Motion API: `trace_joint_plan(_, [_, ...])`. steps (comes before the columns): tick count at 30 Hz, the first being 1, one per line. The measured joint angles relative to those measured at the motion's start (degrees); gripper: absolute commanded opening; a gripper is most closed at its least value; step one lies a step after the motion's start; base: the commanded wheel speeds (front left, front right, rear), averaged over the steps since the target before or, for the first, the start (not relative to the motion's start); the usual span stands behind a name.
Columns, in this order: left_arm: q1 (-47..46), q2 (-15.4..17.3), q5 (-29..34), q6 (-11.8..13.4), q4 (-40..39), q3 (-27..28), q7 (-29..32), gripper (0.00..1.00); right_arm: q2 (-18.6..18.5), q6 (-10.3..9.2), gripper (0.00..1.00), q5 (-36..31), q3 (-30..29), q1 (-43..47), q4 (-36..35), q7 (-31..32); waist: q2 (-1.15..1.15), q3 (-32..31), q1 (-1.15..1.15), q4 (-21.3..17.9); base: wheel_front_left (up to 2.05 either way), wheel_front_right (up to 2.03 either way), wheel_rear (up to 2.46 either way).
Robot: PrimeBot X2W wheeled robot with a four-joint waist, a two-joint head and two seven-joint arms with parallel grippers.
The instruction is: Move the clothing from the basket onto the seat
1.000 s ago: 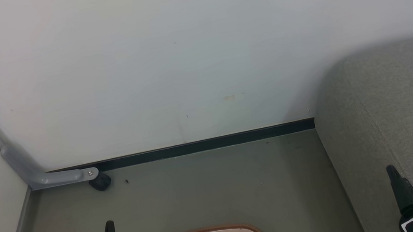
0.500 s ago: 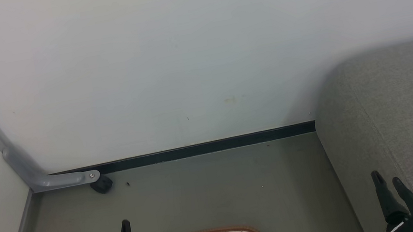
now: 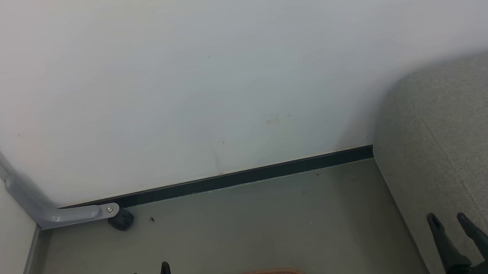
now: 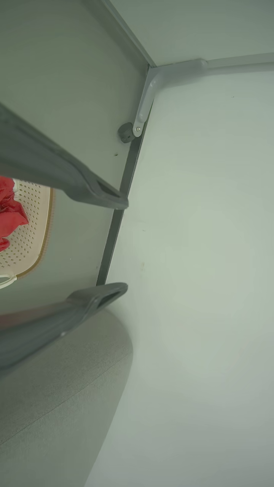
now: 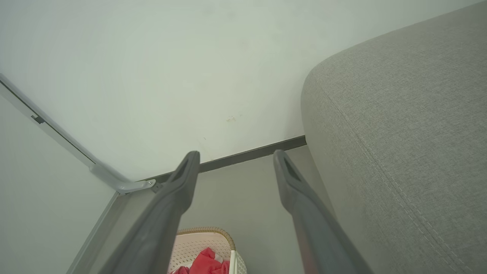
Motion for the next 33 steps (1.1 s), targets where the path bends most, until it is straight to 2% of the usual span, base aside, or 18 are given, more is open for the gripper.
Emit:
trace_joint_plan(23, [-1.20,0.37,18.19,3.46,3.91,-3.79,-4.94,1.00,-2.27,-2.02,1.00,-16.84,4.70,-1.41,1.86,-4.76,0.00,-0.16,0.00,0.14,0.00,0.00,0.00])
trace_joint_plan(33, [-1.49,0.16,18.38,3.52,5.13,-3.27,-5.00,1.00,-2.35,-2.07,1.00,-17.19,4.37,-2.06,1.86,-5.02,0.00,-0.01,0.00,0.02,0.00,0.00,0.00])
